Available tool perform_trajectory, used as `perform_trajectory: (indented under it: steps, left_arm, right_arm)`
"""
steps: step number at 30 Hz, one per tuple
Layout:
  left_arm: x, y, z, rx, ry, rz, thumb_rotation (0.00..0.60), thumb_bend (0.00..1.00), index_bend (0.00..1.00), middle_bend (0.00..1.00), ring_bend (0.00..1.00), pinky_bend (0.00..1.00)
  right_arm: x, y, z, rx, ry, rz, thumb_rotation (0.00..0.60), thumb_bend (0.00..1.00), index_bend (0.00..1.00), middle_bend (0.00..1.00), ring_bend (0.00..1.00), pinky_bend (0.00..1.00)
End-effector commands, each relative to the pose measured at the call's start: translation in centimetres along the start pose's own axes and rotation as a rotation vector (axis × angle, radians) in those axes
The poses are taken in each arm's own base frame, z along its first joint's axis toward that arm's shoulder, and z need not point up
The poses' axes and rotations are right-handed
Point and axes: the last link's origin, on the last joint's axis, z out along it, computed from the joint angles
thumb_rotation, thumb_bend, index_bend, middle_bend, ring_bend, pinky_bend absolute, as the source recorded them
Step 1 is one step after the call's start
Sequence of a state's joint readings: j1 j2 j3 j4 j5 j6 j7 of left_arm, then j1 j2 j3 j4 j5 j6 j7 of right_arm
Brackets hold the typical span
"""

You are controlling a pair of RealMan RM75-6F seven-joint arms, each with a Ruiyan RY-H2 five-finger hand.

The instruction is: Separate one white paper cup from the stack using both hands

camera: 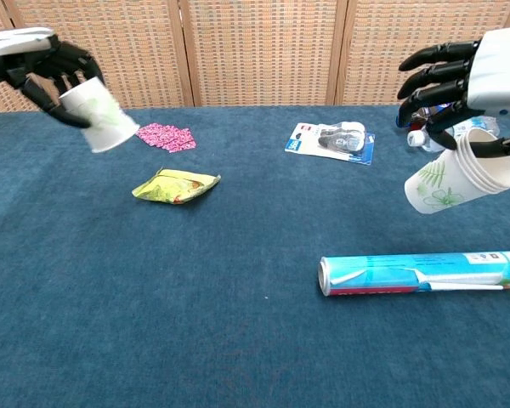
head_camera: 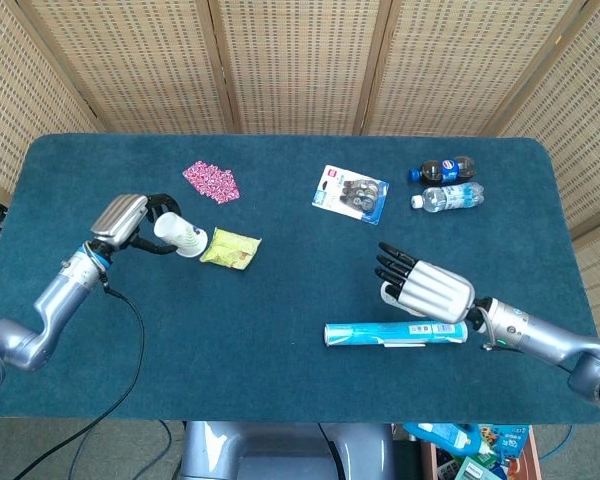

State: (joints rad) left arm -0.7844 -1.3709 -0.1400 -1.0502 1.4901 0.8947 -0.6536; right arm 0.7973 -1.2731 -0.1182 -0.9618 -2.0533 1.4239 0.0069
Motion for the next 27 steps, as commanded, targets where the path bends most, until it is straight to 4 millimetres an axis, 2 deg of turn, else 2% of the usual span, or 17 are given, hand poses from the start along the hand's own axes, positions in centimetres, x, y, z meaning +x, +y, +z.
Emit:
perform_trajectory:
  steps: [1, 13, 16, 17, 19, 21, 23, 27]
  left_arm:
    - [-0.1, -2.6, -2.2, 0.059, -0.029, 0.176, 0.600, 0.04, 0.46, 0.45, 0.47, 0.49]
    - [-2.5, -4.6, -3.8, 0.139, -0.068, 0.313, 0.600, 0.05, 0.46, 0.44, 0.46, 0.49]
    - [-2.9, -4.8, -3.9, 0.150, -0.079, 0.316, 0.600, 0.04, 0.44, 0.34, 0.34, 0.46]
    - [-3.0, -4.9, -3.9, 0.153, -0.083, 0.314, 0.600, 0.04, 0.40, 0.26, 0.26, 0.41]
    - [-3.3, -5.0, -4.0, 0.161, -0.098, 0.303, 0.600, 0.04, 0.26, 0.12, 0.14, 0.32]
    - [-3.4, -5.1, -4.0, 0.166, -0.111, 0.297, 0.600, 0.04, 0.08, 0.02, 0.03, 0.23]
    - [-3.6, -5.1, -4.0, 0.168, -0.125, 0.284, 0.600, 0.04, 0.01, 0.00, 0.00, 0.20]
    - [-3.1, -4.8, -4.0, 0.164, -0.124, 0.247, 0.600, 0.04, 0.00, 0.00, 0.00, 0.18]
  right_arm:
    - [0.1, 0.1, 0.6, 0.052, -0.044, -0.054, 0.600, 0.55, 0.71, 0.36, 0.23, 0.16]
    - [-2.3, -1.1, 2.0, 0.104, -0.187, -0.152, 0.600, 0.55, 0.71, 0.34, 0.23, 0.16]
    - [-2.7, -1.2, 2.0, 0.100, -0.205, -0.150, 0.600, 0.54, 0.65, 0.32, 0.23, 0.16]
    - [-2.7, -1.2, 2.1, 0.098, -0.204, -0.150, 0.600, 0.51, 0.58, 0.31, 0.23, 0.16]
    - [-2.8, -1.2, 2.1, 0.087, -0.201, -0.154, 0.600, 0.38, 0.45, 0.28, 0.21, 0.16]
    - [-2.8, -1.1, 2.2, 0.070, -0.196, -0.155, 0.600, 0.19, 0.34, 0.24, 0.19, 0.16]
    - [-2.8, -1.0, 2.4, 0.044, -0.194, -0.166, 0.600, 0.12, 0.29, 0.23, 0.18, 0.16]
    - [-2.4, -0.8, 2.9, -0.001, -0.172, -0.172, 0.600, 0.08, 0.26, 0.22, 0.18, 0.16]
